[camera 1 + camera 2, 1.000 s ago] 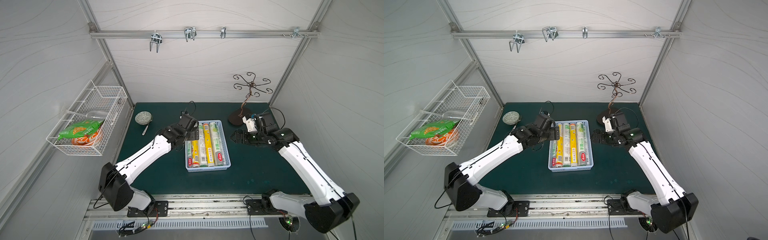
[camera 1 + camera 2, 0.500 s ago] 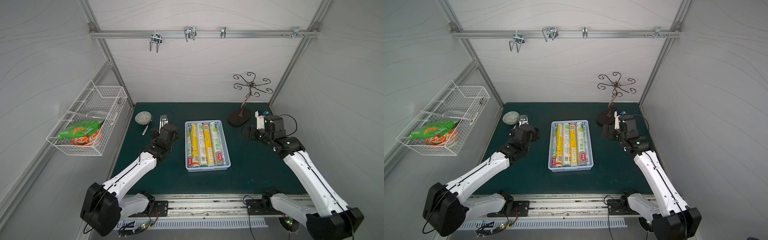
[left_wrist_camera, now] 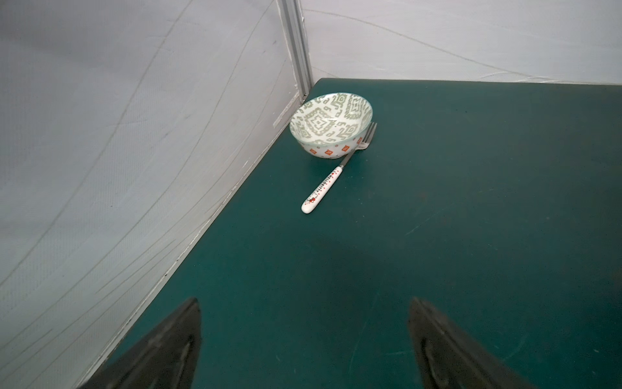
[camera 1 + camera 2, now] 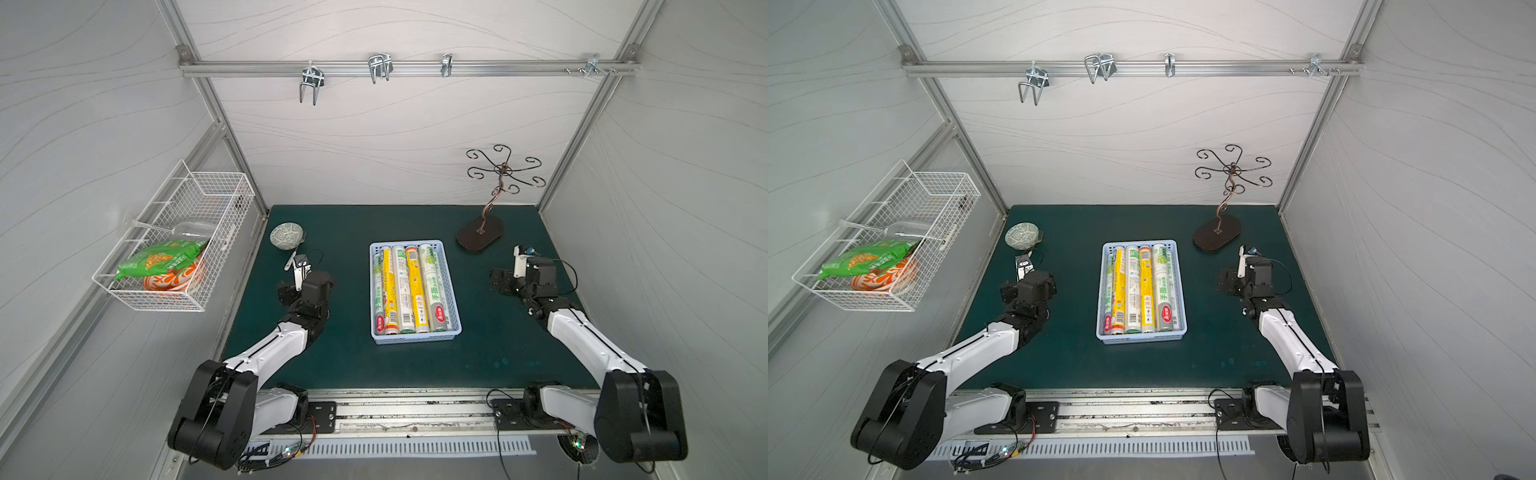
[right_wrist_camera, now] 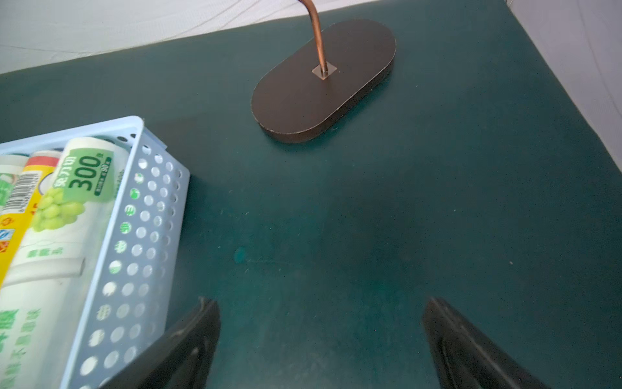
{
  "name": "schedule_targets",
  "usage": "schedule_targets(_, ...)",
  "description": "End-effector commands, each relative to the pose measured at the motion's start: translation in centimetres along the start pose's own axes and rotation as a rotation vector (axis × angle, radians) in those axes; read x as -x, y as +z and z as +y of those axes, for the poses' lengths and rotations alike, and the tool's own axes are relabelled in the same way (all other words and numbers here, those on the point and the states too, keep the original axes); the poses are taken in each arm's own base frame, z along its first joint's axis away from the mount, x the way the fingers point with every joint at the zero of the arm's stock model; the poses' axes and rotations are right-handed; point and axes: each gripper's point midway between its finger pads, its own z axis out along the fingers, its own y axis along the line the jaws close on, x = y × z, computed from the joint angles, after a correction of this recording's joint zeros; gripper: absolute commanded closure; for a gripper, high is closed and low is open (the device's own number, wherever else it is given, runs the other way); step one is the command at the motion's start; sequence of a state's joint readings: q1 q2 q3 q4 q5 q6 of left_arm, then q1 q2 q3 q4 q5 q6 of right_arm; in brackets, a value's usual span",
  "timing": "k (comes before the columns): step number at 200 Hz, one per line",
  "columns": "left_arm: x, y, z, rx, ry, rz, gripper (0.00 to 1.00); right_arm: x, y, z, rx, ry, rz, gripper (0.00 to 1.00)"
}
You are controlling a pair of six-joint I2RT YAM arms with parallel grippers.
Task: Put the plastic wrap into the basket
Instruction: Reset both arms
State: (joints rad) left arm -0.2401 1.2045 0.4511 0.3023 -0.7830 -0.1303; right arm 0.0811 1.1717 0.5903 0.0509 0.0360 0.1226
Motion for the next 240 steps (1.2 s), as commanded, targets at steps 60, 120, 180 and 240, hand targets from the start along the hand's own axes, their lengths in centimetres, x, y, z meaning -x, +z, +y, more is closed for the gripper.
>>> schedule_targets(60, 0.6, 3.6, -1.1, -0.162, -0.139, -0.117, 0.01, 0.9, 3.0, -0.1, 0.080, -0.102, -0.249, 0.01)
schedule_targets(120, -1.4, 4.8, -3.7, -0.320, -0.110, -0.131, 0.00, -1.4, 6.8, 0.8, 0.104, -0.147, -0.171, 0.01)
schedule_targets(180, -1.3, 6.1, -4.2, -0.308, -0.091, -0.057, 0.00, -1.4, 6.8, 0.7, 0.097, -0.151, -0.174, 0.01)
schedule_targets(240, -1.2, 6.1, -4.2, -0.309, -0.092, -0.059, 0.00, -1.4, 6.9, 0.7, 0.098, -0.151, -0.170, 0.01)
